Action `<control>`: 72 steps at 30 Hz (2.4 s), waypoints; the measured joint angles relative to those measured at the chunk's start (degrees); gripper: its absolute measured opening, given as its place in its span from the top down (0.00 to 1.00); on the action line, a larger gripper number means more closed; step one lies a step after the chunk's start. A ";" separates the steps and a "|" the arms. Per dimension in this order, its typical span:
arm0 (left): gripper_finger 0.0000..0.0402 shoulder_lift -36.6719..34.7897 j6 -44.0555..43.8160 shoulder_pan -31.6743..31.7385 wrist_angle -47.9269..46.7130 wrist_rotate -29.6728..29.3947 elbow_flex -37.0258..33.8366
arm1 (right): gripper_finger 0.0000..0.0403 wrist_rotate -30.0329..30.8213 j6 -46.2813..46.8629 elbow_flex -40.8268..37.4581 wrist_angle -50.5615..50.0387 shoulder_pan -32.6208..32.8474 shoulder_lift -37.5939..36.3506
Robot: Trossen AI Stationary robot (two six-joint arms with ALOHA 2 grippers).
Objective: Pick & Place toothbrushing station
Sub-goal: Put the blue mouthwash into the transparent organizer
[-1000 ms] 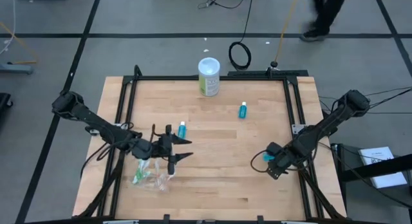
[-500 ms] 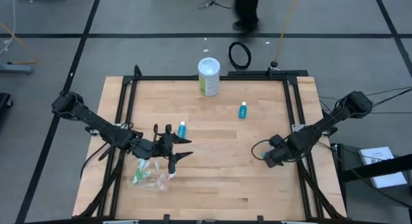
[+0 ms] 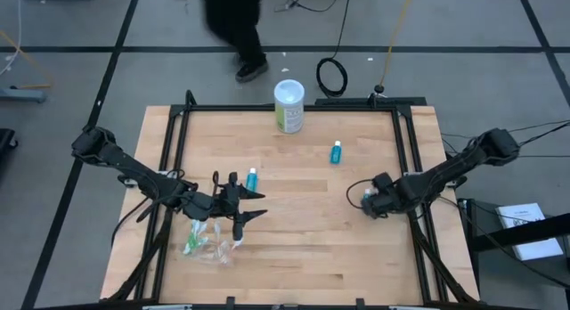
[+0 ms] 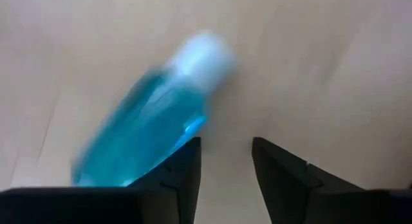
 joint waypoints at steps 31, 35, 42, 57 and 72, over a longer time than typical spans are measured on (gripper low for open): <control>0.47 -0.02 -0.35 -0.11 -1.32 1.14 -0.02 | 0.66 17.02 -42.62 3.21 28.50 -2.61 -9.23; 0.47 -0.02 -0.35 -0.11 -1.33 1.38 -0.02 | 0.60 7.59 -37.62 8.21 21.85 -2.61 -9.23; 0.47 -0.02 -0.39 -0.11 -1.37 1.40 -0.02 | 0.61 -2.23 -21.79 10.43 2.60 -1.59 -7.65; 0.47 -0.01 -0.44 -0.11 -1.85 1.46 -0.02 | 0.54 -5.60 -17.55 6.28 5.63 -0.18 0.62; 0.47 -0.02 -0.46 -0.11 -2.23 1.55 -0.02 | 0.57 -5.05 -20.03 -2.80 19.04 -0.25 1.19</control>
